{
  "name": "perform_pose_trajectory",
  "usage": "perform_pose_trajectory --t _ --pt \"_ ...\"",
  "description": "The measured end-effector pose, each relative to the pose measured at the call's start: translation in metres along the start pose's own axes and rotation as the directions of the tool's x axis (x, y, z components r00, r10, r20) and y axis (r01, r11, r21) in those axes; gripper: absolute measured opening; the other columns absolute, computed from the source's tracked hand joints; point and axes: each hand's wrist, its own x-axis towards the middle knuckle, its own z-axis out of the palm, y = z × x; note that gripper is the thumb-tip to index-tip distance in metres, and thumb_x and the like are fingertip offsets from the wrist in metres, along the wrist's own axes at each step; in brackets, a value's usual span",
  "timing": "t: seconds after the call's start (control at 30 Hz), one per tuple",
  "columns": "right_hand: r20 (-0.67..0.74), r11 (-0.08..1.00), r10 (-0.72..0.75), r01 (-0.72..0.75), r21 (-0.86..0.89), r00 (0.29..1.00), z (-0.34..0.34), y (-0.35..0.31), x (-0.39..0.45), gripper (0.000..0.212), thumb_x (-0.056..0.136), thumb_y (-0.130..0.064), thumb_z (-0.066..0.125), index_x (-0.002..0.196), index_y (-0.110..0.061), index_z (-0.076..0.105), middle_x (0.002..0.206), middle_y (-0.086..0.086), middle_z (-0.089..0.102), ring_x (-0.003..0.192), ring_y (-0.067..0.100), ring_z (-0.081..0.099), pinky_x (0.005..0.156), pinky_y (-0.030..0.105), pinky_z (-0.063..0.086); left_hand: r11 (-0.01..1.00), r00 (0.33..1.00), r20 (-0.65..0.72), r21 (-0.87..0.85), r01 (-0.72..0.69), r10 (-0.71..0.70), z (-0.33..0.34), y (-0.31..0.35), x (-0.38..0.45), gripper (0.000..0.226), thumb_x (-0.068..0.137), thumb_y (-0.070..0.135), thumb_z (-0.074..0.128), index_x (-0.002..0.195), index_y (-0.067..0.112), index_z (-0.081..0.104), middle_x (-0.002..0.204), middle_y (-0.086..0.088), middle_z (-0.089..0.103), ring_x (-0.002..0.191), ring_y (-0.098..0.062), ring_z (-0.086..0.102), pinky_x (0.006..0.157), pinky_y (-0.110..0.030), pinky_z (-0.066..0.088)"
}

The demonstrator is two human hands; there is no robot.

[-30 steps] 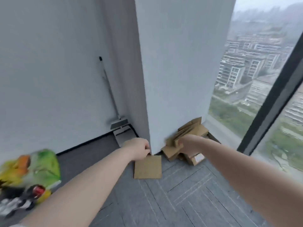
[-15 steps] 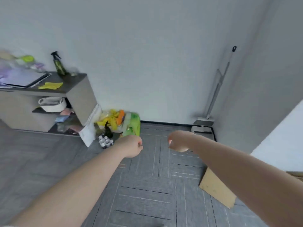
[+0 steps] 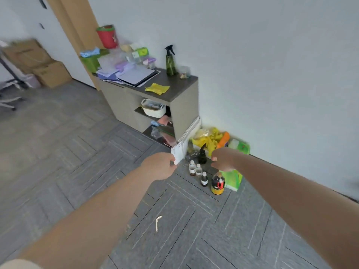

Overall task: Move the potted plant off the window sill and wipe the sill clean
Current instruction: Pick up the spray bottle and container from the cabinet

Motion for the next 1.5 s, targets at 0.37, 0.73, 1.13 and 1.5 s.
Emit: perform_pose_trajectory --t 0.37,0.73,1.13,1.5 --pt "-0.042 0.999 0.022 -0.024 -0.04 0.999 -0.118 -0.066 0.211 0.04 0.1 -0.033 0.042 0.139 -0.023 0.045 0.144 0.002 0.045 0.13 0.024 0.045 0.092 0.033 0.041 0.999 0.999 -0.039 -0.036 -0.007 0.005 -0.074 -0.155 0.187 0.04 0.099 0.037 0.041 0.133 0.018 0.051 0.136 -0.002 0.053 0.123 -0.023 0.05 0.1 -0.04 0.044" --pt "-0.156 0.973 0.203 -0.181 0.144 0.967 -0.213 -0.033 0.398 0.05 0.095 -0.049 0.045 0.141 -0.031 0.039 0.143 -0.006 0.047 0.131 0.02 0.045 0.099 0.037 0.042 0.987 0.985 -0.137 -0.105 -0.119 0.104 -0.176 -0.213 0.408 0.038 0.096 0.038 0.047 0.125 0.014 0.053 0.128 -0.007 0.059 0.115 -0.028 0.057 0.085 -0.037 0.047" --pt "-0.154 0.957 0.194 -0.153 0.246 0.969 -0.324 0.044 0.632 0.06 0.093 -0.05 0.05 0.144 -0.027 0.03 0.128 0.0 0.058 0.117 0.025 0.056 0.086 0.037 0.049 0.996 0.996 0.012 0.009 -0.085 0.085 -0.251 -0.244 0.652 0.063 0.093 0.045 0.05 0.146 0.02 0.03 0.148 -0.004 0.039 0.129 -0.029 0.045 0.099 -0.044 0.043" --pt "-0.167 0.859 0.429 -0.344 0.379 0.888 -0.355 0.069 0.792 0.098 0.076 -0.065 0.063 0.15 -0.041 0.002 0.146 0.002 0.035 0.132 0.028 0.038 0.094 0.046 0.048 0.977 0.958 -0.257 -0.135 -0.166 0.128 -0.275 -0.294 0.86 0.109 0.076 0.072 0.054 0.152 0.023 -0.008 0.161 -0.009 0.006 0.147 -0.025 0.015 0.113 -0.047 0.03"
